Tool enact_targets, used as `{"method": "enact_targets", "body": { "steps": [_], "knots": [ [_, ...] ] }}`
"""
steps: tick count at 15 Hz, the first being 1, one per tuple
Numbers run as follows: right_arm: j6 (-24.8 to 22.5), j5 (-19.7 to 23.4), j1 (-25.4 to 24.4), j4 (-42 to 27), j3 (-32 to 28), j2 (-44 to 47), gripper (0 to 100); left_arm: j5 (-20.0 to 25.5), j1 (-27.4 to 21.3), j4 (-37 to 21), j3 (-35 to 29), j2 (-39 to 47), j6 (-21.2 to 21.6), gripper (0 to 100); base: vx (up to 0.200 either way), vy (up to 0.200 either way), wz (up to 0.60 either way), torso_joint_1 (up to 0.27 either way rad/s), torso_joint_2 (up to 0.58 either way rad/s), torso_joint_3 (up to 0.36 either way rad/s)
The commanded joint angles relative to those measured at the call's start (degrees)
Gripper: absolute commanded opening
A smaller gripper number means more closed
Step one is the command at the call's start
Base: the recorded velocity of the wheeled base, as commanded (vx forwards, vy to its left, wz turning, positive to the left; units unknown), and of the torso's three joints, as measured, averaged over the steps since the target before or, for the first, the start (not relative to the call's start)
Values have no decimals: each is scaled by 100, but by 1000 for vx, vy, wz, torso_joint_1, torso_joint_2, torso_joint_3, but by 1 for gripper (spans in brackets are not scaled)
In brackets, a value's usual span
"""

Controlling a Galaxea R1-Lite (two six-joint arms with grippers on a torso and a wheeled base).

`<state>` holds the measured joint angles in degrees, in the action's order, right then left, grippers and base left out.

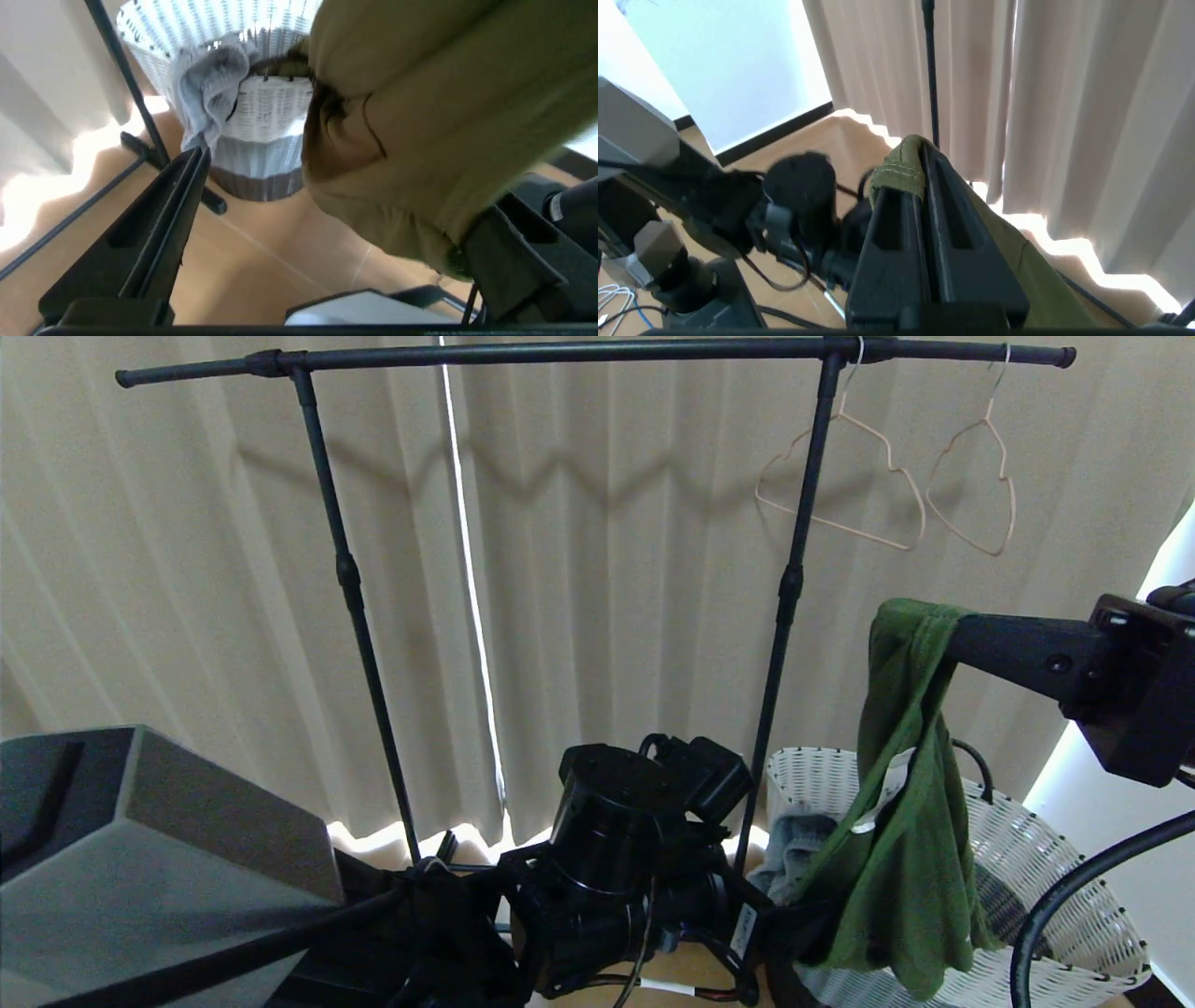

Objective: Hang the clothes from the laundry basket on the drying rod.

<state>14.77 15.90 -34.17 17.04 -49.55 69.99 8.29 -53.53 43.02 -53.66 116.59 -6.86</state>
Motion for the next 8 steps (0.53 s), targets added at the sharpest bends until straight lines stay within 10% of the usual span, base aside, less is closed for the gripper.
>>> {"method": "enact_targets", "body": {
  "steps": [1,2,3,8],
  "knots": [
    [-1,1,-2,1,-19,-3,0,-12,9,-4,58,13,1,100,0,0,0,0,0,0],
    [-1,1,-2,1,-19,-3,0,-29,9,-4,110,13,10,100,0,0,0,0,0,0],
    [-1,1,-2,1,-19,-3,0,-38,18,5,181,-14,10,0,0,0,0,0,0,0],
    [8,-16,51,1,16,50,0,-556,36,57,928,-963,256,0,0,0,0,0,0,0]
  ]
}}
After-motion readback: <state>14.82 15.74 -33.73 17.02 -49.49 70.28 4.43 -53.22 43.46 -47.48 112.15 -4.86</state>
